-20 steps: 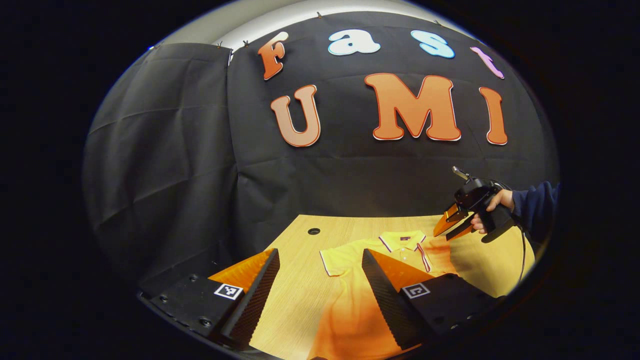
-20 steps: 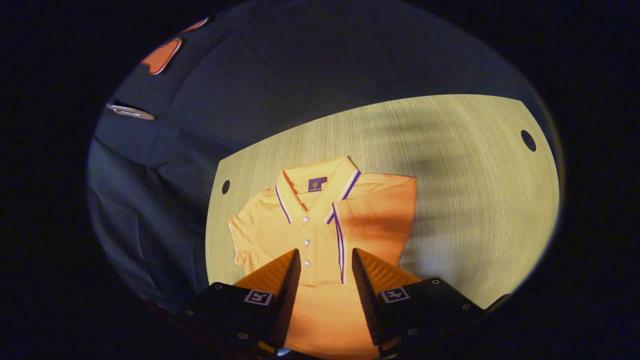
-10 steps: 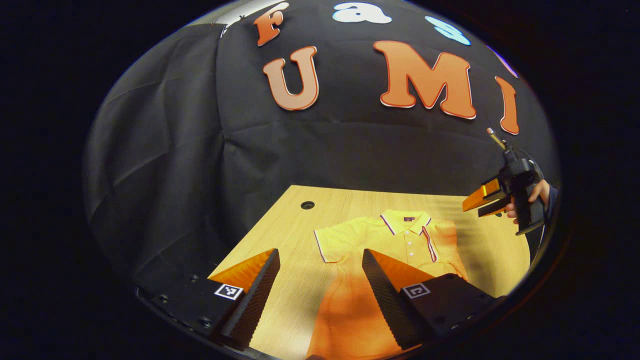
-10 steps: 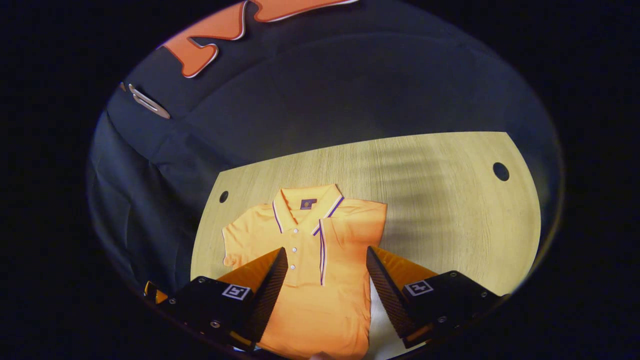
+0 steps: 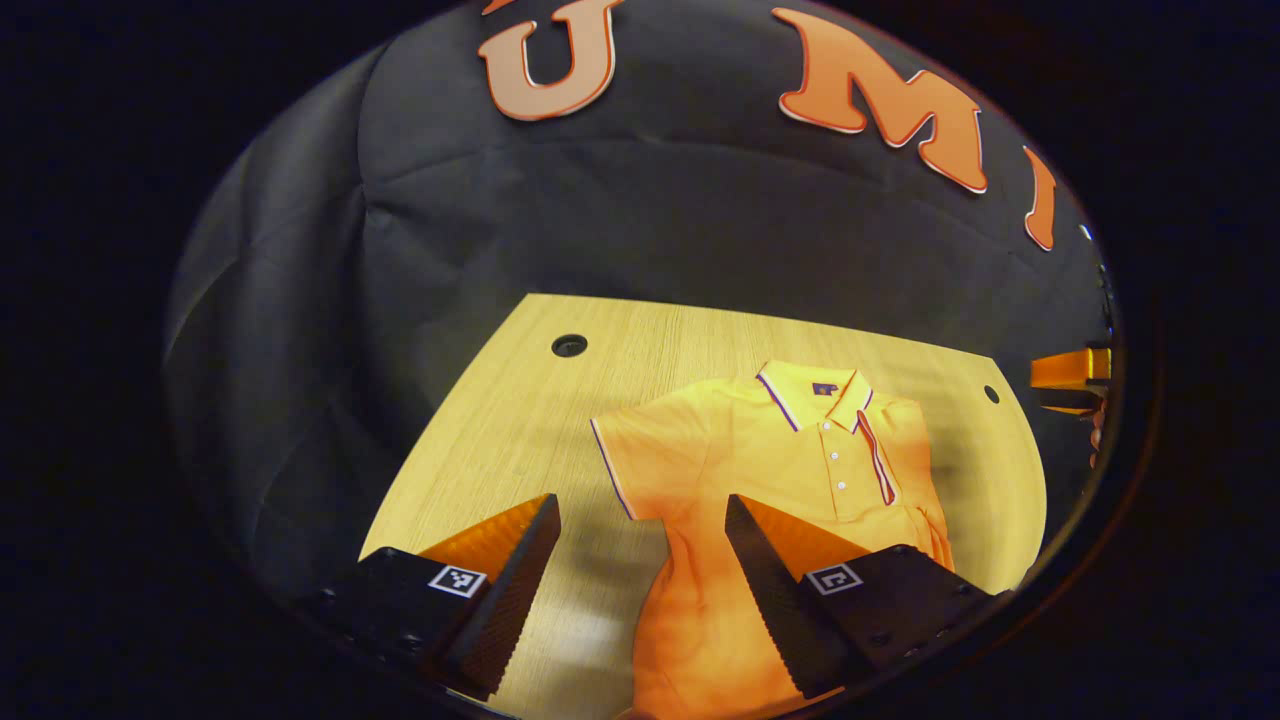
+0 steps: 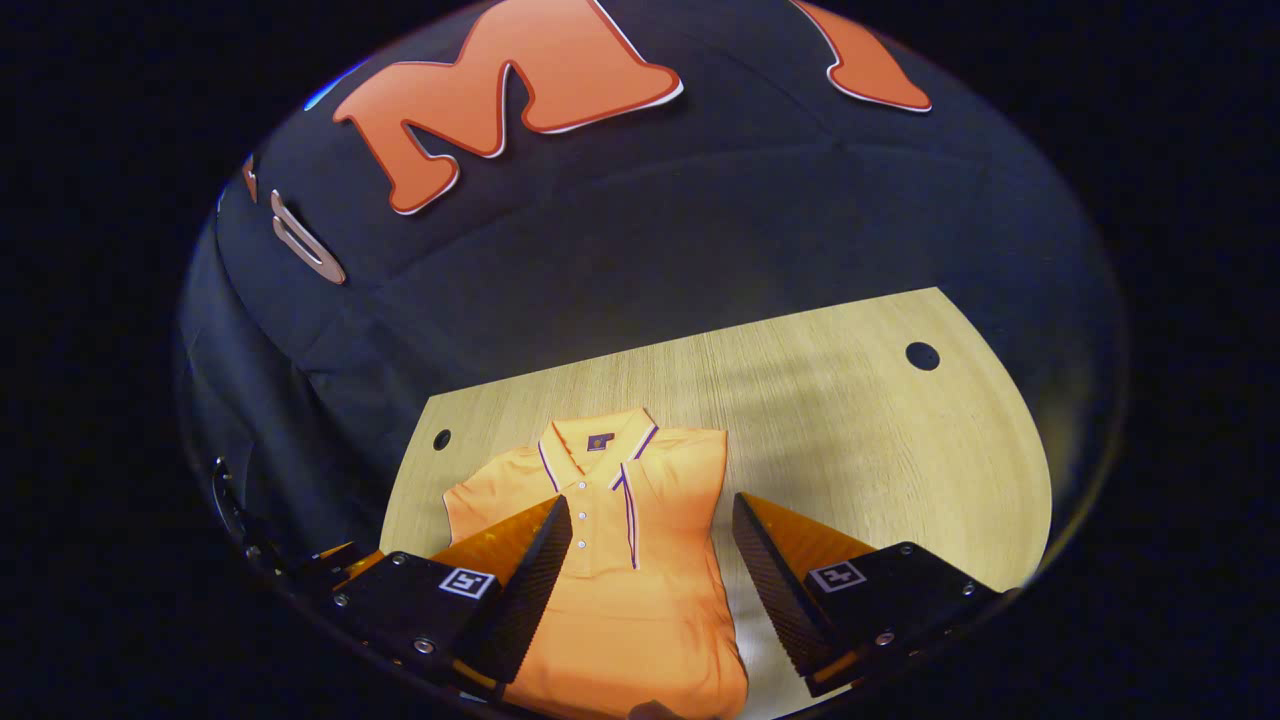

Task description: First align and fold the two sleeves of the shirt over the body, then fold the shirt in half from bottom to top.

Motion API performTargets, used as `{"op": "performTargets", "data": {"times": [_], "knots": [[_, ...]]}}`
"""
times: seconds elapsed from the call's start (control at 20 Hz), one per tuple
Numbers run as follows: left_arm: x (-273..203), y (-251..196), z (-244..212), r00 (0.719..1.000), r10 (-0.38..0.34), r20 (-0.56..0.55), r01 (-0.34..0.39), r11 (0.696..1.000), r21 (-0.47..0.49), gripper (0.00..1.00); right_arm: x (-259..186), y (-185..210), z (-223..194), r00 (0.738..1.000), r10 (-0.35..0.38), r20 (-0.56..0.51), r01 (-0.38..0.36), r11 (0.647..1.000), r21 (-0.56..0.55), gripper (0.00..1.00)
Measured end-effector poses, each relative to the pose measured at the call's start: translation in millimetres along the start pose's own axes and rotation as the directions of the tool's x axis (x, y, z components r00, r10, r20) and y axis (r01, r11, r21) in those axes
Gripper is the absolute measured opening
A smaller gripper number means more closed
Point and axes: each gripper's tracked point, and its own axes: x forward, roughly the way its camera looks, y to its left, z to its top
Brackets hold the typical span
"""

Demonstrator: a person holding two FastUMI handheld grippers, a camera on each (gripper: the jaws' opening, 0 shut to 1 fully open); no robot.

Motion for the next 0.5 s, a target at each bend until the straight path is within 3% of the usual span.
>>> {"op": "performTargets", "data": {"times": [0.25, 0.5], "knots": [[66, 12, -10, 0.982, -0.005, -0.189, -0.003, 0.999, -0.042, 1.0, -31, -13, -10, 0.996, -0.074, 0.046, 0.073, 0.997, 0.027, 0.99], [105, 10, 1, 0.962, -0.038, -0.27, 0.037, 0.999, -0.011, 0.98, -53, -17, -21, 0.988, -0.132, 0.086, 0.13, 0.991, 0.025, 0.99]]}}
